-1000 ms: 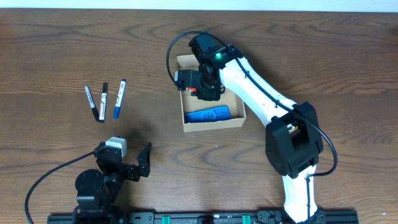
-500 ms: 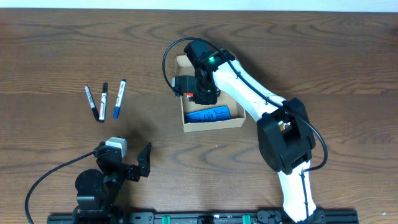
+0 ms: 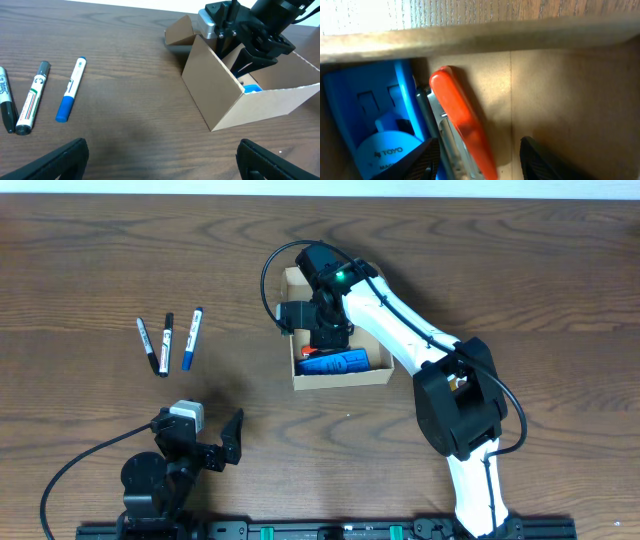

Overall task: Pack container
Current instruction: 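Lower the stapler onto the duster, open the right gripper, withdraw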

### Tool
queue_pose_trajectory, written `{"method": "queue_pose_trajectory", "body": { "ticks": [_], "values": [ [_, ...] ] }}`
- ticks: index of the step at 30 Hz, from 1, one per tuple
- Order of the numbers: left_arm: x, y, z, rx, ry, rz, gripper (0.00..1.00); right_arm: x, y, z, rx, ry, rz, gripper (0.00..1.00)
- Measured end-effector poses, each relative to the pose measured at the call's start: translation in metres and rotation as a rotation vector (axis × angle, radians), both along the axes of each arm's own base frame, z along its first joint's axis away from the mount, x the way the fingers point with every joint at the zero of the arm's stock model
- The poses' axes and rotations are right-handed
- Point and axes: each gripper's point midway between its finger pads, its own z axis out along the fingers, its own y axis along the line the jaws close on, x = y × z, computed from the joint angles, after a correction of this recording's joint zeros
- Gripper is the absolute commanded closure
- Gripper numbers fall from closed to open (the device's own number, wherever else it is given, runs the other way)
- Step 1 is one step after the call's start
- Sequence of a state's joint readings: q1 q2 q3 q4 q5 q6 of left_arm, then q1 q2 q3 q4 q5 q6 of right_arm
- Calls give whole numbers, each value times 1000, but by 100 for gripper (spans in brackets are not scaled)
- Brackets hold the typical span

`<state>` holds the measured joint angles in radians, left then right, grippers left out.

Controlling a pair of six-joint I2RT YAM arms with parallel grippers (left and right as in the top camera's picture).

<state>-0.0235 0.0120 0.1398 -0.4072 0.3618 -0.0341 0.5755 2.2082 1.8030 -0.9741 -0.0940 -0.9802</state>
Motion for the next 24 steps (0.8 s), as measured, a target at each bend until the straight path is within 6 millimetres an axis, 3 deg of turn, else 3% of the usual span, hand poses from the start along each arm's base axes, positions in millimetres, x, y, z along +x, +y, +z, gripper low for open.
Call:
{"method": "queue_pose_trajectory", "body": {
  "ticks": [11, 15, 18, 24],
  "values": [
    [0, 0, 0, 0, 0, 0, 5, -1, 0, 0, 1, 8, -28, 48],
    [0, 0, 0, 0, 0, 0, 5, -5, 1, 10, 8, 9, -52, 48],
    [0, 0, 0, 0, 0, 0, 5, -8, 1, 38, 38, -18, -77, 48],
    [0, 0, 0, 0, 0, 0, 5, -18, -6, 127, 151, -136, -137, 46]
  ]
}}
